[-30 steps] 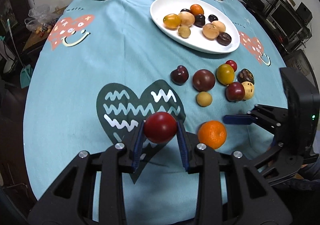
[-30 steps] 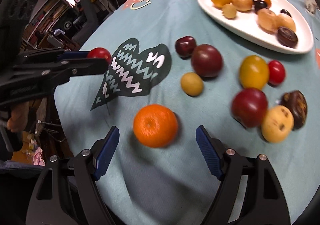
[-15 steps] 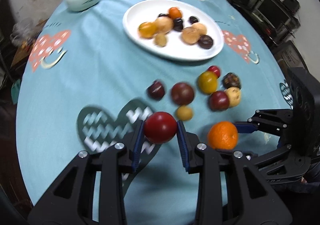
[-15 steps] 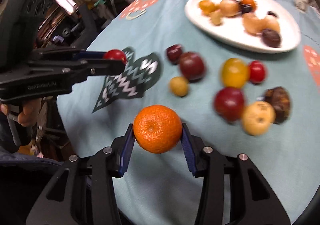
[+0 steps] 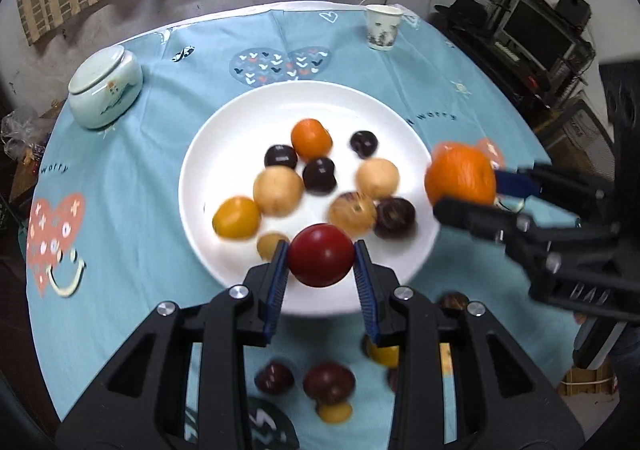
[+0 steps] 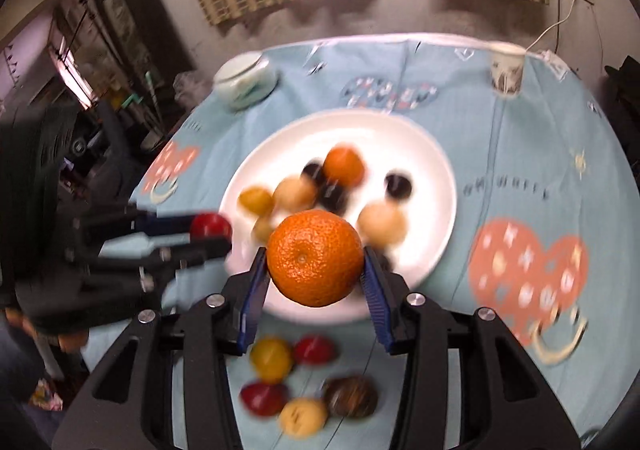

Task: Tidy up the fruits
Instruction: 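Carry both fruits over the white plate and open both tools to release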

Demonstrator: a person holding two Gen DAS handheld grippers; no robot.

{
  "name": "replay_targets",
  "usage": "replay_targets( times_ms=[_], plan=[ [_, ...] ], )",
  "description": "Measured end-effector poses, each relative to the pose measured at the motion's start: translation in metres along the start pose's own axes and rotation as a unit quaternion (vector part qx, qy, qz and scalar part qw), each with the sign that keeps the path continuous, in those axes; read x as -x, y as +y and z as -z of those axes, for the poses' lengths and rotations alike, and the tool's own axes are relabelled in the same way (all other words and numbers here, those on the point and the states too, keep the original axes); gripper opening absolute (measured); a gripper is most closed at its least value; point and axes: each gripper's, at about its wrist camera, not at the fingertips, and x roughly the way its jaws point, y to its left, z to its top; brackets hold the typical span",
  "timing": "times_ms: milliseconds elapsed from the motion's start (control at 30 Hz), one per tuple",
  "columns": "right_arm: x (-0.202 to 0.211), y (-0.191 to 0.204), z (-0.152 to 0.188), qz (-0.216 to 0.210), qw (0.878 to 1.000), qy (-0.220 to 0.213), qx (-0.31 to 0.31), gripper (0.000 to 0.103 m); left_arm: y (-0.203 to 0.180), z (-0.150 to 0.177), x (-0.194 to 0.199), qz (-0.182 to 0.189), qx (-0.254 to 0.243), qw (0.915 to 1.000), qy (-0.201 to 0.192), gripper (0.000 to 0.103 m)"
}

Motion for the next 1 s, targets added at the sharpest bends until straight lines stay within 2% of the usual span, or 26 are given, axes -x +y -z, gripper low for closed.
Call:
replay_targets(
  times_ms=[267, 500, 567, 600, 633, 700, 867, 933, 1000],
  plan=[
    [-0.035, -0.024, -0.045, 0.002, 1.0, 0.007, 0.007, 0.046, 0.002, -0.019, -0.025, -0.017, -0.008, 0.9998, 0.008, 0.033],
    [-0.062, -0.025, -0.057, 0.004, 0.999, 0.034, 0.019, 0.047, 0.007, -0.023, -0.04, -0.023, -0.005, 0.9996, 0.017, 0.033],
    [-0.07, -0.026, -0.059, 0.016, 0.999, 0.046, 0.02, 0.05, 0.008, -0.024, -0.043, -0.024, -0.004, 0.9995, 0.02, 0.034],
    [-0.073, -0.026, -0.059, 0.021, 0.998, 0.049, 0.02, 0.067, 0.008, -0.023, -0.044, -0.024, -0.004, 0.9995, 0.021, 0.038],
    [-0.074, -0.028, -0.06, 0.022, 0.998, 0.048, 0.014, 0.073, 0.008, -0.023, -0.044, -0.025, -0.004, 0.9995, 0.02, 0.046],
    [-0.071, -0.029, -0.062, 0.015, 0.999, 0.038, 0.008, 0.074, 0.009, -0.023, -0.042, -0.026, -0.001, 0.9995, 0.016, 0.047],
    [-0.05, -0.029, -0.055, 0.028, 0.999, 0.026, 0.015, 0.073, 0.017, -0.018, -0.027, -0.034, 0.012, 0.9993, -0.001, 0.052],
    [-0.035, -0.031, -0.043, 0.031, 0.999, 0.023, 0.01, 0.073, 0.023, -0.012, -0.015, -0.044, 0.02, 0.9987, -0.015, 0.062],
    [-0.023, -0.033, -0.029, 0.034, 0.999, 0.025, 0.002, 0.073, 0.031, -0.001, 0.0, -0.057, 0.026, 0.9976, -0.028, 0.065]
  ],
)
